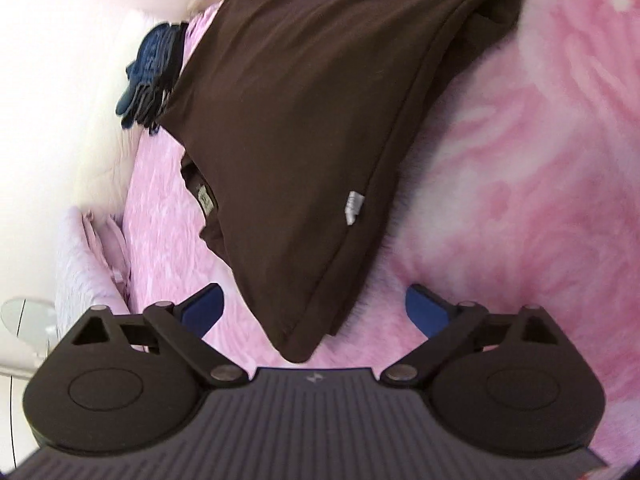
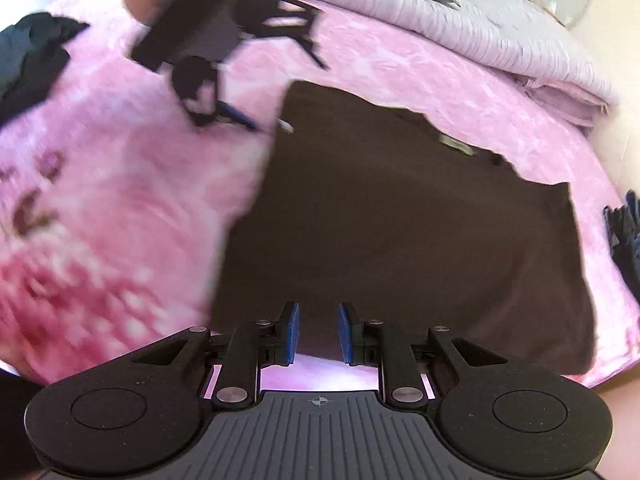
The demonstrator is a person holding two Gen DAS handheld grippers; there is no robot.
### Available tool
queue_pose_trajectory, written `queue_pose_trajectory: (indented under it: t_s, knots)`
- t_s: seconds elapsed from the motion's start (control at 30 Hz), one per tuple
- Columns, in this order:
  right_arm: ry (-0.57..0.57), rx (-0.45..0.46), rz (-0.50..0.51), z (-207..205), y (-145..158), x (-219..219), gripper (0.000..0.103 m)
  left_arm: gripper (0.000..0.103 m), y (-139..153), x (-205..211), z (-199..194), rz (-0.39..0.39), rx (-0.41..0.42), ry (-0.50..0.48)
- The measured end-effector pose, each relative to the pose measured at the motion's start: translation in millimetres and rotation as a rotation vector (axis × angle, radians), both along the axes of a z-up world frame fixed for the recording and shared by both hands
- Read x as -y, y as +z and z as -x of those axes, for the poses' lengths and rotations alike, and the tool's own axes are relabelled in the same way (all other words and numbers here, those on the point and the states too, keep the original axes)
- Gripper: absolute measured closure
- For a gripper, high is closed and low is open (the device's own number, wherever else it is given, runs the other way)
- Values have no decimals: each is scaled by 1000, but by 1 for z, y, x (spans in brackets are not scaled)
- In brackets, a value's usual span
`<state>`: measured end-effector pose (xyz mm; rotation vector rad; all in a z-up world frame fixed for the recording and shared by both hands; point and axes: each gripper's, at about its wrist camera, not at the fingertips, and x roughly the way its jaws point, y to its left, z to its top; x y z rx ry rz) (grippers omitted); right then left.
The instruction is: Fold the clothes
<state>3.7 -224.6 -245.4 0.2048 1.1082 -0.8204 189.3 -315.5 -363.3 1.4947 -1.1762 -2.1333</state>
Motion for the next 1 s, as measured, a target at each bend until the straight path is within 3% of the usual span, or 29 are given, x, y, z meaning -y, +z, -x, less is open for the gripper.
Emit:
queue_pose_trajectory:
  t_s: [0.07, 0.17, 0.27, 0.43, 0.57, 0.73, 1.0]
  knots:
    - [-56, -12, 15, -16, -6, -9, 83, 56, -2, 9, 3, 19, 18, -4]
    - [-122, -42, -35, -28, -18, -13, 83, 50, -7, 21, 5, 29, 32, -35]
    - [-138, -35, 23, -28, -19, -19, 83, 40, -9, 24, 5, 60, 42, -99]
    - [-133, -48, 57, -31, -23, -29, 83, 36, -9, 17, 5, 88, 38, -215]
    - [-86, -45, 41, -47, -35, -43, 83, 35, -12, 25, 15, 63, 35, -209]
    - [-85, -140, 116, -59, -57, -52, 83, 35, -14, 27, 14, 57, 14, -205]
    - [83, -327, 266, -60, -90, -81, 82, 36, -13, 21, 8, 58, -10, -201]
